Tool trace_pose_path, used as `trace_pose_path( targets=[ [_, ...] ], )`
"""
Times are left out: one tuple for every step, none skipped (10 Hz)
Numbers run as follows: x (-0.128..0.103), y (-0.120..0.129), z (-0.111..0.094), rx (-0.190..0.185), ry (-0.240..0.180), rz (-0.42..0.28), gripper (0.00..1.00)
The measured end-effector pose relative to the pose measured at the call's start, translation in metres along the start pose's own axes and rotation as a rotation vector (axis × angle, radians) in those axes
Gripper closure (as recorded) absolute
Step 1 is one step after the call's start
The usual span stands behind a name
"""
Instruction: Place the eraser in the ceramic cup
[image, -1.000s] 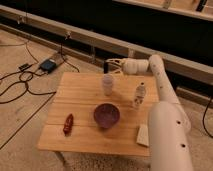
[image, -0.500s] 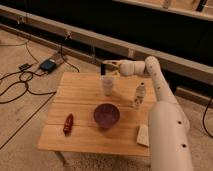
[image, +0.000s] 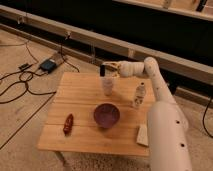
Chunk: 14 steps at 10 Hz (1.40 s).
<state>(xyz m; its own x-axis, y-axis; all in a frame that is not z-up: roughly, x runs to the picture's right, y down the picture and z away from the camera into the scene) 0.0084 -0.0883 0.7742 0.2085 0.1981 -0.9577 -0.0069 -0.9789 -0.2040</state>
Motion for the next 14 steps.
trace_pose_path(
  targets=[
    [-0.001,-0.001,0.0,0.002,0.0,0.005,1.0],
    [-0.002,-0.003,0.0,0.004,-0.001,0.008,1.0],
    [-0.004,-0.004,0.0,0.006,-0.003,0.013,1.0],
    [-0.005,-0.006,0.0,0.009,-0.005,0.019,1.0],
    [-0.007,-0.008,0.0,0.011,-0.009,0.029,1.0],
    [-0.01,-0.01,0.0,0.011,-0.015,0.041,1.0],
    [-0.011,-0.012,0.001,0.011,-0.016,0.051,1.0],
    [-0.012,-0.014,0.002,0.011,-0.017,0.059,1.0],
    [-0.013,-0.016,0.002,0.01,-0.018,0.072,1.0],
    [-0.014,-0.019,0.003,0.011,-0.019,0.081,1.0],
    [-0.016,-0.021,0.003,0.011,-0.022,0.088,1.0],
    [-0.016,-0.024,0.003,0.013,-0.025,0.099,1.0],
    [-0.019,-0.027,0.003,0.014,-0.034,0.112,1.0],
    [-0.02,-0.028,0.002,0.015,-0.045,0.119,1.0]
  ],
)
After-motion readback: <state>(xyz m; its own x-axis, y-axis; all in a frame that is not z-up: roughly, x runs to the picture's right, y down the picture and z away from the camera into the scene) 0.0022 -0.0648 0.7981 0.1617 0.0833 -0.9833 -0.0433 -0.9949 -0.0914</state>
